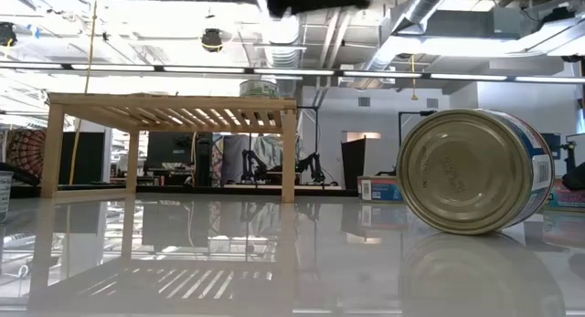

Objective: Stack canned seafood by type on shelf
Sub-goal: Stack the blue tuna can on top of the blue tuna can on the shelf

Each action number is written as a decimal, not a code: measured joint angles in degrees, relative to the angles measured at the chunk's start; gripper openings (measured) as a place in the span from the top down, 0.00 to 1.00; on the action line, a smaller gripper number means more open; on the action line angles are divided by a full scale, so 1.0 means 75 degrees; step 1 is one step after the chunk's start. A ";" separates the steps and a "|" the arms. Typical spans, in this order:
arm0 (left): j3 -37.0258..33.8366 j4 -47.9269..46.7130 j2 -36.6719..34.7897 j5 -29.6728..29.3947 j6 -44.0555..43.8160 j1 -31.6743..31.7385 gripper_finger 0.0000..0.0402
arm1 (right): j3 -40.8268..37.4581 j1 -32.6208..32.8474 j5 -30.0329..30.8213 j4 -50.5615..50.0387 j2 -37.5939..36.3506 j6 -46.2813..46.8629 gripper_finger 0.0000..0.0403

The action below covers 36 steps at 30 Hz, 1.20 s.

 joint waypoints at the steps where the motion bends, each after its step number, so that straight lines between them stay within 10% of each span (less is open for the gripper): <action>1: 0.0366 -0.0217 0.0160 -0.0090 0.0315 -0.0041 0.12 | 0.0000 -0.0010 0.0000 -0.0003 0.0002 0.0000 0.91; 16: 0.5672 -0.5891 0.3260 0.1253 0.3125 -0.0004 0.12 | 0.0000 -0.0044 -0.0044 0.0020 0.0002 0.0003 0.91; 36: 0.6638 -0.7890 0.4325 0.2257 0.3963 0.0619 0.13 | 0.0000 -0.0044 -0.0041 0.0000 0.0002 0.0000 0.91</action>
